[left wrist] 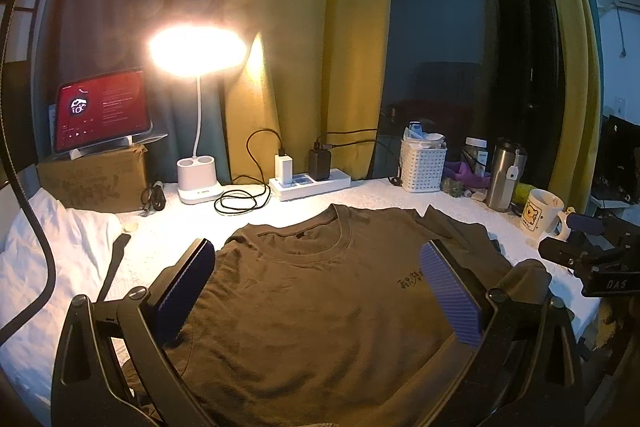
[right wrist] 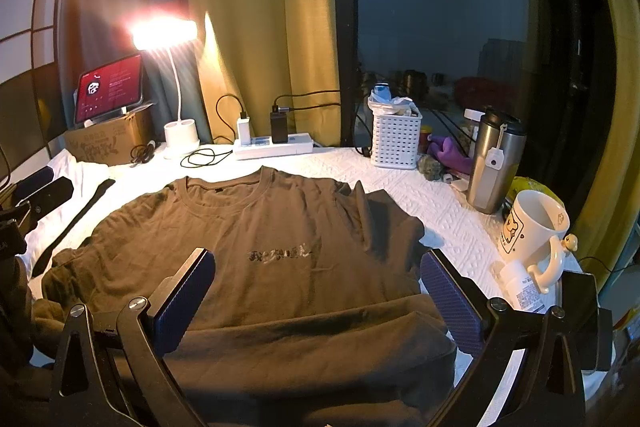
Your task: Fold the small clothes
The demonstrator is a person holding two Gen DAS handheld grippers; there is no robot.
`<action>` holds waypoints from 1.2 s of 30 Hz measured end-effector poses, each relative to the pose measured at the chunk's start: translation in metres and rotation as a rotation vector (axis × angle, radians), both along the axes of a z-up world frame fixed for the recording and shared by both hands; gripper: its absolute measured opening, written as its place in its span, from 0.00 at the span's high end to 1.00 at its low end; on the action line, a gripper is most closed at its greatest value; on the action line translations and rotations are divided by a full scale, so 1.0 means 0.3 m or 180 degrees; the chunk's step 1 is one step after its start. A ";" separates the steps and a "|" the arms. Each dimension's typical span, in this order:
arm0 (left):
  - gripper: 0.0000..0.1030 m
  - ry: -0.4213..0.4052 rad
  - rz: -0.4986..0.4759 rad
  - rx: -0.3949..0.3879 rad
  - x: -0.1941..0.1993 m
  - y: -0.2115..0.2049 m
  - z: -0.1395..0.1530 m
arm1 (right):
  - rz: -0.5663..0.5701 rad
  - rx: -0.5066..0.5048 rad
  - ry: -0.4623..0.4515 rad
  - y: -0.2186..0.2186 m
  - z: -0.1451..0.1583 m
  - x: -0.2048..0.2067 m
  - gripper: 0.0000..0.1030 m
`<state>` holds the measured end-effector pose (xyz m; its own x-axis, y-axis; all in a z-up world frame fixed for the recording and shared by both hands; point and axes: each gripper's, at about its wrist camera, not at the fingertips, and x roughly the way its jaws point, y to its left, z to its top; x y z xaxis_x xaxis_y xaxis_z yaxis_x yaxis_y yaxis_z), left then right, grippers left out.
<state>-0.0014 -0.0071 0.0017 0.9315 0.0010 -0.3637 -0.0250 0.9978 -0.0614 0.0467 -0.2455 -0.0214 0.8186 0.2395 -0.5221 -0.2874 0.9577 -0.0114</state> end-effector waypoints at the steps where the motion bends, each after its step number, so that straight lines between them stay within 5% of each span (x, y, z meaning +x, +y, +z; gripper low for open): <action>1: 0.02 -0.0006 0.0005 -0.0004 -0.001 0.002 0.000 | -0.0002 -0.0003 -0.0001 0.001 0.000 0.000 0.00; 36: 0.02 -0.0027 0.0006 0.0020 -0.021 0.006 -0.011 | 0.0061 -0.0054 0.0005 0.043 0.005 -0.002 0.00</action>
